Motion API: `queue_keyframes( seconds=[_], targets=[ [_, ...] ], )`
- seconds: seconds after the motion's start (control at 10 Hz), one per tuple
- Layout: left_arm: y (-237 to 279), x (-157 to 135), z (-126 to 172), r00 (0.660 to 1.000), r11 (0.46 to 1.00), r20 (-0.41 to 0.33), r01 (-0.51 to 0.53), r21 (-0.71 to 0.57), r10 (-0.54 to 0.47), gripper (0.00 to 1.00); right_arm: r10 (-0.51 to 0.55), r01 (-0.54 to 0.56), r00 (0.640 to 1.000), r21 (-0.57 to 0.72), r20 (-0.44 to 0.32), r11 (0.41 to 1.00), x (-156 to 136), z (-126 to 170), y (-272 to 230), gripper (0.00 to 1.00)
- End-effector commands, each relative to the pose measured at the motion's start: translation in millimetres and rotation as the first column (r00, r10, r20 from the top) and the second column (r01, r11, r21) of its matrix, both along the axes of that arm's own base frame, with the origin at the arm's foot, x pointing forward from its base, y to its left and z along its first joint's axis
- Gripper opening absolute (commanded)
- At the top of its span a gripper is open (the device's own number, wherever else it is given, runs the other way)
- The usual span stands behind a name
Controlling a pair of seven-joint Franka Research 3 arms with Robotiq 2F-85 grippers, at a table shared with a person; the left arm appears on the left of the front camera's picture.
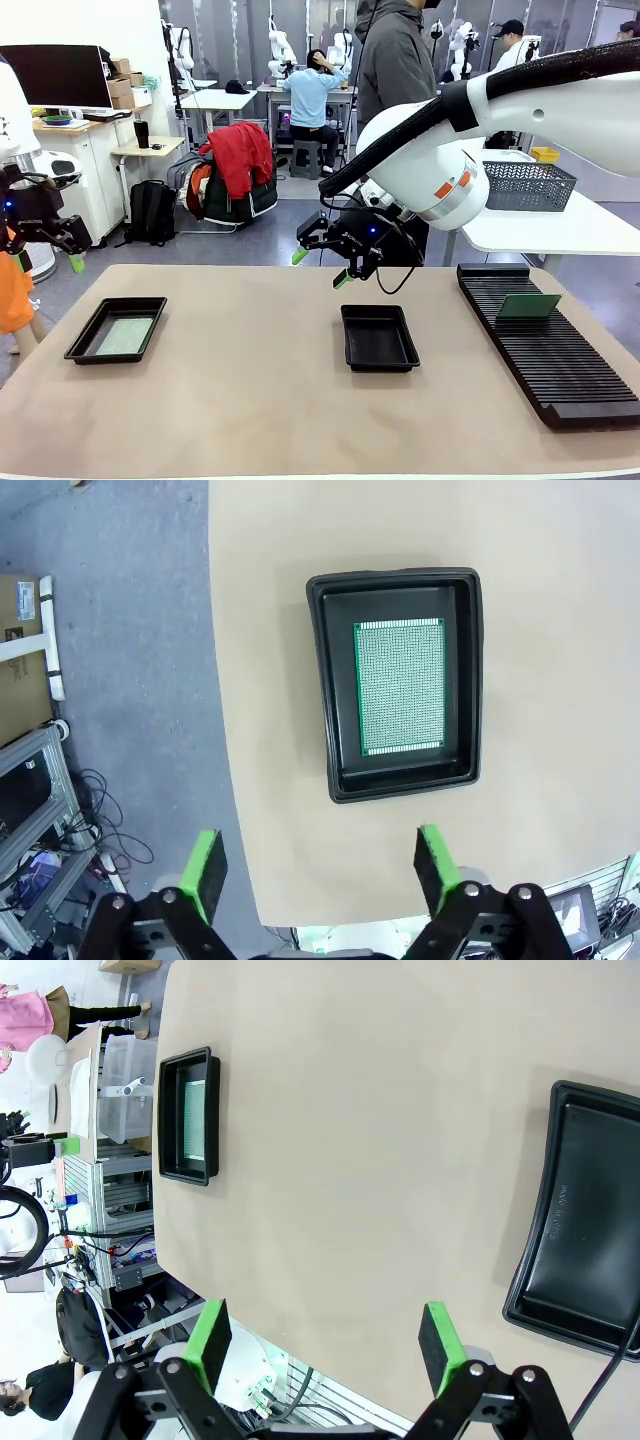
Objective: Inspect and transfer BCBs to ESD trays.
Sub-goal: Pick up the ESD tray and place it on the left side of the table, then pick up the Blank PCB from the PCB Rack and place it in the right ESD tray.
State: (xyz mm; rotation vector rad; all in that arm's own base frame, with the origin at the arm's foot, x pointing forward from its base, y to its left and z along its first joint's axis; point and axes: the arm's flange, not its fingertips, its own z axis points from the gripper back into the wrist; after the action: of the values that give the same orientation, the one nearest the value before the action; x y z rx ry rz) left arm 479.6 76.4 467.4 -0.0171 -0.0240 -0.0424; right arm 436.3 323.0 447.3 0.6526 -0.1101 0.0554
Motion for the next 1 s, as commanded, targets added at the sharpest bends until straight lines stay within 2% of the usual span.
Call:
queue_keyframes(
  seconds=[0.0, 0.9],
  targets=[
    [2.5, -0.1, -2.8, 1.000, 1.000, 0.003, -0.005, 0.001, 0.005, 1.00, -0.013, 0.013, 1.000, -0.018, -0.005, 1.000, 1.5, 1.8, 1.8, 1.00],
    [2.5, -0.1, -2.8, 1.000, 1.000, 0.003, -0.005, 0.001, 0.005, 1.00, -0.013, 0.013, 1.000, -0.018, -0.005, 1.000, 1.5, 1.8, 1.8, 1.00]
  ],
)
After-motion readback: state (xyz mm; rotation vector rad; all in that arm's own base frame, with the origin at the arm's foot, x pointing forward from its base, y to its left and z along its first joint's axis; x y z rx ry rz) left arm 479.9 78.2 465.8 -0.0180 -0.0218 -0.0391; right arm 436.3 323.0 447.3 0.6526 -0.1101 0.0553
